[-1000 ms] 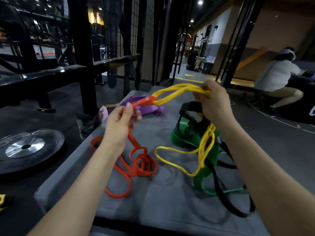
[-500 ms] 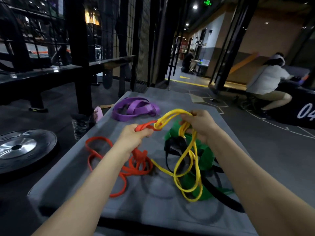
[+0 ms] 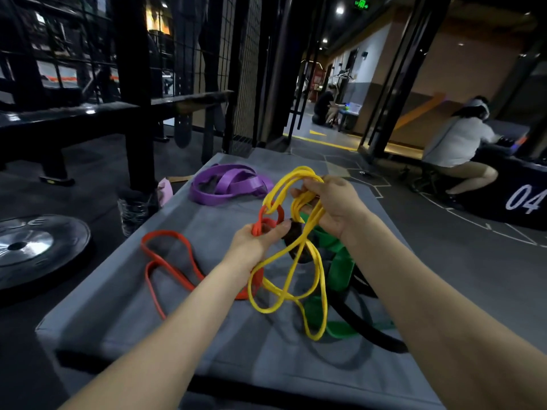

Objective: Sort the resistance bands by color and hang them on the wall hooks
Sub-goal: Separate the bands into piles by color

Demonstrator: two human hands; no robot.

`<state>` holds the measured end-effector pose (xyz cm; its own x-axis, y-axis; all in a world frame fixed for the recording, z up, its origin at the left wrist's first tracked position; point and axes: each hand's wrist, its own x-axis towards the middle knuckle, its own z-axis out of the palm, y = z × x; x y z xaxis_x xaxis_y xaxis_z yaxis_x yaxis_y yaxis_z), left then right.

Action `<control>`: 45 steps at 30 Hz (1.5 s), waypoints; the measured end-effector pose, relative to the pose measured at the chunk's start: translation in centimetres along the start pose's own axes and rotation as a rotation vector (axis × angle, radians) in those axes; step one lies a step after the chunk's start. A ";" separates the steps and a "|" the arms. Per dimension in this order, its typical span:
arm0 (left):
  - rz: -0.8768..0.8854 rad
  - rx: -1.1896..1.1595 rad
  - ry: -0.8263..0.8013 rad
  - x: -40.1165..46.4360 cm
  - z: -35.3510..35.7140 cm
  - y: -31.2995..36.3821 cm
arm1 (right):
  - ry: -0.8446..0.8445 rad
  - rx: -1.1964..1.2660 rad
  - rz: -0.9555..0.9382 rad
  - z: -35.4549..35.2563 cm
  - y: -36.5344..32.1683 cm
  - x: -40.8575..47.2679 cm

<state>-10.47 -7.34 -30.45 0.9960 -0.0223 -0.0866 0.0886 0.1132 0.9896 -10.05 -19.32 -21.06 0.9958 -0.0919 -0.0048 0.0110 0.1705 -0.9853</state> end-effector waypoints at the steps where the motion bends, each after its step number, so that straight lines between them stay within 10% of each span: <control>1: -0.078 0.002 0.005 0.1 0.2 -0.1 | -0.003 -0.004 -0.002 0.0 0.2 0.0; 8: -0.146 -0.201 0.084 1.2 0.0 -0.2 | -0.011 0.089 0.042 -0.1 1.8 -0.2; 14: -0.154 -0.193 -0.012 1.6 -2.1 1.6 | 0.319 -0.654 -0.209 -4.8 0.9 2.1; 27: 0.119 1.084 0.297 2.7 -5.4 0.8 | 0.300 -1.774 -0.735 -9.1 -1.9 1.8; 35: 0.046 0.956 0.242 1.9 -5.1 0.1 | 0.068 -1.442 -0.253 -7.0 1.4 1.0; 45: 0.168 0.024 0.111 2.2 -6.2 2.4 | 0.277 -0.924 -0.420 -5.5 0.7 3.2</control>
<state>-8.01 -0.92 -29.02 0.9921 0.1049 0.0687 -0.0775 0.0826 0.9936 -7.31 -24.88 -22.74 0.8710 -0.2114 0.4436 0.1605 -0.7308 -0.6635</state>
